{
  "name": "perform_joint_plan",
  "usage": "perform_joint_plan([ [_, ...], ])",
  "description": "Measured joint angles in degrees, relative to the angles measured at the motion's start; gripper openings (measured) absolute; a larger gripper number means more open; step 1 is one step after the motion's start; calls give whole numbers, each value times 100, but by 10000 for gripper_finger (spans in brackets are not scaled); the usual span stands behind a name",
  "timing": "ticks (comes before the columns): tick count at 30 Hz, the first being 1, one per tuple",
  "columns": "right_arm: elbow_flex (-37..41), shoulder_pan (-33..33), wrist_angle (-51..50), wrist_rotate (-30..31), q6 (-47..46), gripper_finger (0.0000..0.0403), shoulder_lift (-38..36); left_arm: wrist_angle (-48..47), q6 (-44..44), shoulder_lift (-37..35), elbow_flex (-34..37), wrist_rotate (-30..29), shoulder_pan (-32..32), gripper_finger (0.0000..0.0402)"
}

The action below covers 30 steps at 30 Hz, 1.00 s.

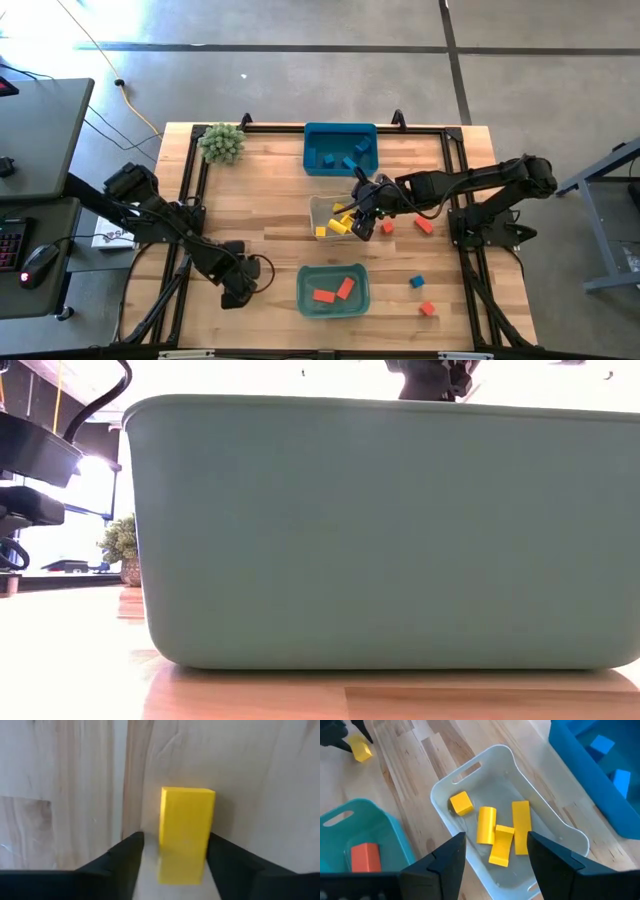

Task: Sort & place blocks by color
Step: Put the yellow block into the white bin

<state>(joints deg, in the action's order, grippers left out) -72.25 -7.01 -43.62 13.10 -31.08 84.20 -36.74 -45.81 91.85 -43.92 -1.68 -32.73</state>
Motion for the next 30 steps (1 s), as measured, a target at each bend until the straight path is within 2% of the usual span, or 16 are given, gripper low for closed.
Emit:
perform_joint_plan([
  [6, 0, -2, -8, -2, -192, 196, 0, -98, 388, -30, 4, -44, 9, 99],
  [7, 0, -5, -6, -3, -192, 196, 0, -128, 459, -25, 2, -38, 10, 96],
  [16, 0, -13, -10, -20, -194, 196, 0, -298, 1176, -306, 0, -96, 460, 96],
  [25, 0, -13, 0, 5, -192, 196, 0, -333, 2140, -933, -20, -264, 1680, 96],
  [30, 0, -7, 0, 206, -212, 196, 0, -320, 2844, -1201, -290, -455, 2416, 96],
])
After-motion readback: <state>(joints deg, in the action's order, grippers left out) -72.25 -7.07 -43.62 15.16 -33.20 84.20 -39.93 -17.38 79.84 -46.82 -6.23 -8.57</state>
